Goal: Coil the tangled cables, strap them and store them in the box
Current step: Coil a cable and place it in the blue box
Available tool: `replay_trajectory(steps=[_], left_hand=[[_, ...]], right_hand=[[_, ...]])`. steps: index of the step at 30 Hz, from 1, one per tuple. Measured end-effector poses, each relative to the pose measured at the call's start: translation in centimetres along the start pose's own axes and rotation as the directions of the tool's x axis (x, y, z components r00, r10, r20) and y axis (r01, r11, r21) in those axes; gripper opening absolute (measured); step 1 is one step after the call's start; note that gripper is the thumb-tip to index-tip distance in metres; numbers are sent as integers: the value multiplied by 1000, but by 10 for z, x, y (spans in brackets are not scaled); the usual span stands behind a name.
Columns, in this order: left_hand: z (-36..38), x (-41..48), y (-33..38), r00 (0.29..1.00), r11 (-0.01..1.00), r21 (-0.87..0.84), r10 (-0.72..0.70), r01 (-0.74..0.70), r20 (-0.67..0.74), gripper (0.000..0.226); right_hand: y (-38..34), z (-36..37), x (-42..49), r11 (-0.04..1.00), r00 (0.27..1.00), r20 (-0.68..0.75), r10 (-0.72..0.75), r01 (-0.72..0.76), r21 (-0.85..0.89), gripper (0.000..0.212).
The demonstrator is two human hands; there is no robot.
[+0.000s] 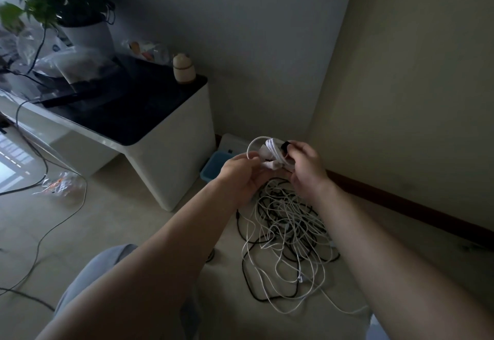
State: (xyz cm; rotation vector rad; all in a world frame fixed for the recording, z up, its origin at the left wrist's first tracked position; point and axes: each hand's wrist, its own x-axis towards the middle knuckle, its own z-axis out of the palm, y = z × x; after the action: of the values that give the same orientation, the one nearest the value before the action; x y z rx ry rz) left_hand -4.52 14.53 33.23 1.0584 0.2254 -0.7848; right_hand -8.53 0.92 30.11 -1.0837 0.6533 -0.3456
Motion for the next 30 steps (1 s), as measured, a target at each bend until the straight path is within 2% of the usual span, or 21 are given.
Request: replay_trajectory(steps=[3, 5, 8, 10, 14, 16, 18, 22, 27, 30], left_hand=[[4, 4, -10, 994, 989, 125, 92, -84, -58, 10], [3, 8, -18, 985, 962, 241, 152, -128, -85, 15], [1, 12, -27, 957, 856, 476, 275, -202, -88, 10], [0, 13, -29, 936, 808, 547, 333, -221, -113, 20], [1, 13, -33, 936, 783, 567, 348, -256, -57, 51], [4, 14, -34, 940, 785, 568, 336, -248, -55, 49], [9, 13, -35, 949, 838, 500, 303, -220, -90, 39], [9, 14, -39, 942, 890, 410, 288, -197, -173, 40], [2, 28, -32, 928, 919, 384, 219, -92, -301, 25], [3, 32, -31, 925, 916, 396, 207, -68, -319, 33]], right_hand=[[9, -1, -5, 999, 1000, 25, -1, 2, -41, 9], [12, -2, -6, 995, 1000, 18, -18, 20, -98, 8], [10, -6, -6, 982, 1000, 2, 17, -17, -189, 10], [8, -9, -7, 970, 998, 32, 48, -39, -241, 8], [6, -13, -7, 913, 997, 81, -7, 40, -407, 8], [5, -12, -6, 879, 996, 79, -43, 75, -470, 4], [6, -11, -4, 828, 994, 66, -91, 112, -549, 2], [10, -6, -7, 744, 981, 110, -158, 192, -640, 12], [12, -10, -14, 705, 943, 330, -35, 257, -661, 41], [10, -14, -12, 621, 902, 419, -104, 388, -681, 54]])
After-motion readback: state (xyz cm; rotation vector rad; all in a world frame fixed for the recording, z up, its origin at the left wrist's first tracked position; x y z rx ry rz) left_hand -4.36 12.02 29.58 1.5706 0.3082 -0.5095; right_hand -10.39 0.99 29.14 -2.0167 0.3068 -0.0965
